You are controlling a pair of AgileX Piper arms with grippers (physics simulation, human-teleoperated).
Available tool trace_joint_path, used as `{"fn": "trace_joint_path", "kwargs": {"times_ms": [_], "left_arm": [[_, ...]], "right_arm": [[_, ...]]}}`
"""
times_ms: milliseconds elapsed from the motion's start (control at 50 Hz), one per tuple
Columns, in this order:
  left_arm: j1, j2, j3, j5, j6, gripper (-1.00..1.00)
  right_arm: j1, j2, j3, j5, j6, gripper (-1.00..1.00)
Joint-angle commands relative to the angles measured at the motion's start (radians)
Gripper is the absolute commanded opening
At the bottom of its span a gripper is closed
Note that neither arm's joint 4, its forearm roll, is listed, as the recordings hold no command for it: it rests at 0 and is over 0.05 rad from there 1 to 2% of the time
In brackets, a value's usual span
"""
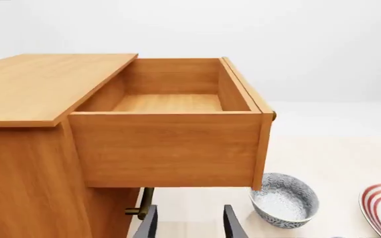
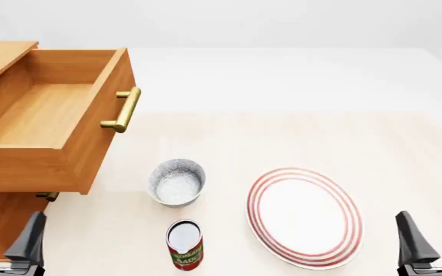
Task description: Put the bowl in the top drawer of the cabinet.
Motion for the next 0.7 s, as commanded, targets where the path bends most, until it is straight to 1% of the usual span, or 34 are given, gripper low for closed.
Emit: {"fn": "trace_joint_path", "kwargs": {"times_ms": [20, 60, 100, 120, 140, 180, 220, 280, 360, 380, 420, 440, 500, 540, 580, 600, 620, 640, 680, 700], "left_arm": [[-0.027, 0.002, -0.026, 0.032, 0.001, 1.00], [-0.033, 0.003, -0.038, 0.054, -0.003, 1.00], [-0.044, 0.006, -0.062, 0.091, -0.032, 1.00], [-0.044, 0.006, -0.062, 0.091, -0.032, 1.00], [-0.044, 0.005, -0.084, 0.115, -0.026, 1.00], [-0.050, 0.006, -0.094, 0.126, -0.016, 1.00], [-0.054, 0.003, -0.135, 0.171, 0.006, 1.00], [-0.064, 0.006, -0.156, 0.200, 0.009, 1.00], [-0.083, 0.013, -0.211, 0.256, 0.000, 1.00], [-0.089, 0.019, -0.220, 0.262, 0.004, 1.00], [-0.098, 0.038, -0.243, 0.275, 0.038, 1.00], [-0.099, 0.045, -0.256, 0.282, 0.038, 1.00], [-0.125, 0.092, -0.303, 0.309, 0.050, 1.00], [-0.126, 0.104, -0.332, 0.326, 0.054, 1.00], [-0.135, 0.143, -0.387, 0.350, 0.057, 1.00], [-0.135, 0.144, -0.387, 0.351, 0.057, 1.00], [-0.141, 0.169, -0.433, 0.372, 0.061, 1.00], [-0.141, 0.169, -0.434, 0.372, 0.061, 1.00], [-0.148, 0.208, -0.501, 0.398, 0.083, 1.00], [-0.148, 0.208, -0.502, 0.398, 0.083, 1.00]], "right_arm": [[0.000, 0.006, -0.003, 0.000, 0.001, 1.00], [0.000, 0.007, -0.003, 0.000, 0.001, 1.00], [0.000, 0.008, -0.003, 0.000, 0.002, 1.00], [0.000, 0.008, -0.003, 0.000, 0.002, 1.00], [0.000, 0.008, -0.003, 0.000, 0.002, 1.00], [0.000, 0.008, -0.003, 0.000, 0.002, 1.00], [0.000, 0.008, -0.003, 0.000, 0.002, 1.00], [0.000, 0.008, -0.003, -0.001, 0.002, 1.00], [0.000, 0.008, -0.002, -0.001, 0.002, 1.00], [0.000, 0.008, -0.002, -0.001, 0.002, 1.00], [0.000, 0.008, -0.002, -0.001, 0.002, 1.00], [0.000, 0.008, -0.002, -0.001, 0.002, 1.00], [0.000, 0.009, -0.002, -0.002, 0.002, 1.00], [0.000, 0.009, -0.002, -0.002, 0.002, 1.00], [0.000, 0.010, -0.002, -0.003, 0.002, 1.00], [0.000, 0.010, -0.002, -0.003, 0.002, 1.00], [0.000, 0.010, -0.002, -0.003, 0.002, 1.00], [0.000, 0.010, -0.002, -0.003, 0.002, 1.00], [0.000, 0.011, -0.002, -0.004, 0.002, 1.00], [0.000, 0.011, -0.001, -0.005, 0.002, 1.00]]}}
